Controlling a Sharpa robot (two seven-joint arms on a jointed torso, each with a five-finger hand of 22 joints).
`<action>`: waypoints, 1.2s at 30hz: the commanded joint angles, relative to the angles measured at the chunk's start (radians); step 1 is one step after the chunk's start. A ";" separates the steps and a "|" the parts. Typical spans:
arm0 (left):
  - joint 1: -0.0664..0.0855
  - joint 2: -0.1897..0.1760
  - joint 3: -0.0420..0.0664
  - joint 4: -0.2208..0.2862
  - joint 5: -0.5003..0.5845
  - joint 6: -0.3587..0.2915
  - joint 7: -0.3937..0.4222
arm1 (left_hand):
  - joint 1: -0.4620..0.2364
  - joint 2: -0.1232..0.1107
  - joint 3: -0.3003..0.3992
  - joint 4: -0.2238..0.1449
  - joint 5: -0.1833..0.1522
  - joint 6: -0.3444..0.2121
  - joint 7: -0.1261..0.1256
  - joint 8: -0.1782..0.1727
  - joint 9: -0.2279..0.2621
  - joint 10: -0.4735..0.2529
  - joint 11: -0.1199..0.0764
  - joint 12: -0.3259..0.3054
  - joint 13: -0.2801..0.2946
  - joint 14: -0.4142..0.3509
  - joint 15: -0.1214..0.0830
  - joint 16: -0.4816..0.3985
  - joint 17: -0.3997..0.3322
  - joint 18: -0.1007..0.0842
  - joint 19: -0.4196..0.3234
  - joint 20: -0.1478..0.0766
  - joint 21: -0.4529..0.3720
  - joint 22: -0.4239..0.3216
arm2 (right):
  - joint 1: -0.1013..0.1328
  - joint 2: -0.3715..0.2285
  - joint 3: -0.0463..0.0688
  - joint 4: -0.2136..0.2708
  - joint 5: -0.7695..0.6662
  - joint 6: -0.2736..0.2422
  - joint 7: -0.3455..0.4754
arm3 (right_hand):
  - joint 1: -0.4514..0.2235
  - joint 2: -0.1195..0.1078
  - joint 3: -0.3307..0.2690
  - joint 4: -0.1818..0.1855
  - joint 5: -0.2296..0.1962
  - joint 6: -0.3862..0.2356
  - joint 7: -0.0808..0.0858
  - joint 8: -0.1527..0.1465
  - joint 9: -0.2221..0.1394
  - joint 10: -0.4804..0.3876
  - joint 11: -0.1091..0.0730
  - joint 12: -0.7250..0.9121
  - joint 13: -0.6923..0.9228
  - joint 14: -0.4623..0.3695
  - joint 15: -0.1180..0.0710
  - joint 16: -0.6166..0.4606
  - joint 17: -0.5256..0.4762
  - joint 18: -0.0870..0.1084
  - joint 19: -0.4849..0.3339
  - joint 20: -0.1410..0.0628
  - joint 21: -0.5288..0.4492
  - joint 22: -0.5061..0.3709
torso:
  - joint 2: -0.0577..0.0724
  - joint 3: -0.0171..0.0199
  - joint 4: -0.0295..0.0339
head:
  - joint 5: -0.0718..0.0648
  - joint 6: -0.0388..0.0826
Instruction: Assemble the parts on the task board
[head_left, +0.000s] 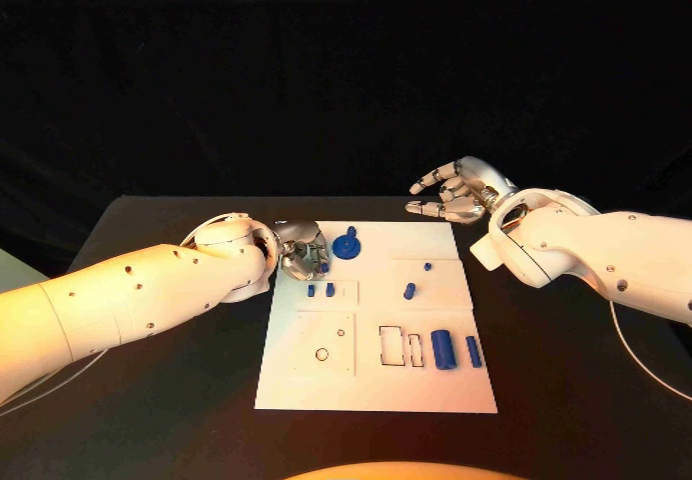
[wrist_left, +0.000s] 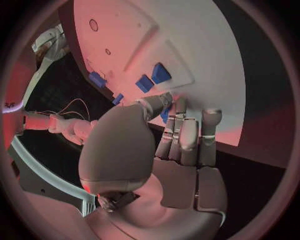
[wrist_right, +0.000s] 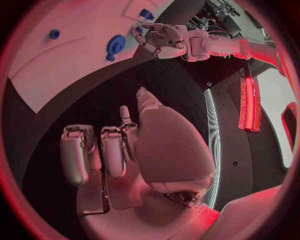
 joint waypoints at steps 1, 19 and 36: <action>-0.001 -0.001 0.000 0.003 0.003 0.000 0.000 | -0.001 -0.008 0.001 -0.004 -0.001 -0.039 -0.004 -0.030 -0.014 0.011 -0.002 -0.007 0.004 0.000 0.004 0.007 -0.001 -0.015 0.005 -0.001 -0.004 0.000 | 0.000 -0.001 0.000 0.001 -0.009 0.002 0.006 | -0.002 0.005 0.003 0.003 0.005 -0.007 0.002 0.005 -0.001 -0.004 -0.003 -0.005 0.111 0.077 0.001 -0.003 0.155 0.007 0.068 -0.002 -0.005 0.209 | 0.000 -0.0004 -0.0001 | -0.001 0.000; -0.001 -0.009 0.001 0.006 0.005 -0.004 -0.006 | -0.003 -0.016 -0.011 -0.001 -0.001 -0.110 -0.010 -0.085 -0.041 0.015 -0.005 -0.016 0.011 -0.001 0.002 0.008 -0.004 -0.015 0.007 -0.004 -0.008 0.000 | 0.000 -0.002 0.000 0.000 -0.010 0.006 0.002 | -0.002 0.004 0.003 0.002 0.005 -0.008 0.002 0.005 -0.001 -0.005 -0.003 -0.007 0.109 0.077 0.001 -0.004 0.154 0.008 0.067 -0.002 -0.006 0.208 | 0.000 -0.0002 -0.0002 | 0.001 0.000; 0.000 -0.129 0.048 0.016 0.500 -0.149 0.100 | 0.037 0.003 0.034 -0.047 0.000 -0.016 0.033 -0.041 -0.053 -0.055 0.040 -0.045 0.010 -0.321 0.034 -0.256 -0.498 0.031 -0.225 0.016 -0.204 -0.211 | -0.005 -0.018 -0.005 -0.015 -0.343 0.200 -0.009 | 0.109 -0.093 0.259 0.000 0.013 0.062 0.000 0.024 -0.012 -0.365 0.006 -1.117 -0.888 0.002 0.004 -0.190 -0.113 0.067 -0.043 -0.003 -0.302 0.033 | -0.001 0.0004 0.0005 | -0.026 0.018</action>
